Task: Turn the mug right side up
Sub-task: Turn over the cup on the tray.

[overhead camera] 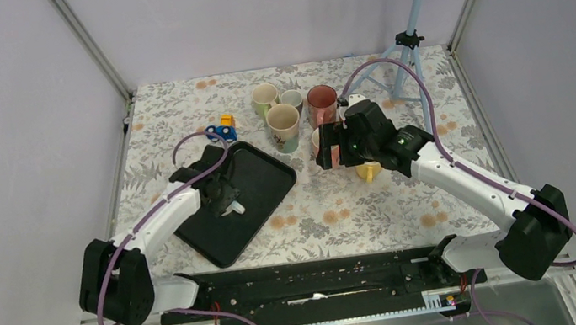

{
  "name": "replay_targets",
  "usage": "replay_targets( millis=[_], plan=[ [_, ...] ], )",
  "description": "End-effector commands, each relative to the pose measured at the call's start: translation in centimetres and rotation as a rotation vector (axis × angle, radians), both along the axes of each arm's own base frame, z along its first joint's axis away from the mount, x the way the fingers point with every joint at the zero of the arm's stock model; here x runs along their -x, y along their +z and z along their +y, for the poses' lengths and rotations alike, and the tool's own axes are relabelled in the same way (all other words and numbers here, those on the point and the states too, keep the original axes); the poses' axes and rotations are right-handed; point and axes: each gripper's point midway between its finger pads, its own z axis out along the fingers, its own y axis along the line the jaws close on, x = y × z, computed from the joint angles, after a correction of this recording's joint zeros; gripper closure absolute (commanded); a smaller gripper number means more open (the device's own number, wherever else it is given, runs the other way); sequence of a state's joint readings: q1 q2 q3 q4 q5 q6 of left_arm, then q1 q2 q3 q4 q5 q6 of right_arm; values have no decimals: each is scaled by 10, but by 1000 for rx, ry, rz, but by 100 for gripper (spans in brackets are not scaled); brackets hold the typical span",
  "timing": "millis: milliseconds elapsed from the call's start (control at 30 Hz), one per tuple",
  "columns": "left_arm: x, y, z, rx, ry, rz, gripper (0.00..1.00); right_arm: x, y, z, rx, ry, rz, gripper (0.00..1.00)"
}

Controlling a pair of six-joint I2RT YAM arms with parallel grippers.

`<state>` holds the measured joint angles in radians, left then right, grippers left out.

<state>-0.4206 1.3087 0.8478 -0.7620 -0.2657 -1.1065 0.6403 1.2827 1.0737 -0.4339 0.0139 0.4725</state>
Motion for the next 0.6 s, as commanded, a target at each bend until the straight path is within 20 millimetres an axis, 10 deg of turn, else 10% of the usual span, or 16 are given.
replay_targets(
  millis=[0,567],
  plan=[
    [5,-6,-4,5,-84,40,53,-1,11,1,-29,-6,-37,0],
    [-2,-17,13,-33,-98,57,61,-1,9,-1,-25,-18,-37,0]
  ],
)
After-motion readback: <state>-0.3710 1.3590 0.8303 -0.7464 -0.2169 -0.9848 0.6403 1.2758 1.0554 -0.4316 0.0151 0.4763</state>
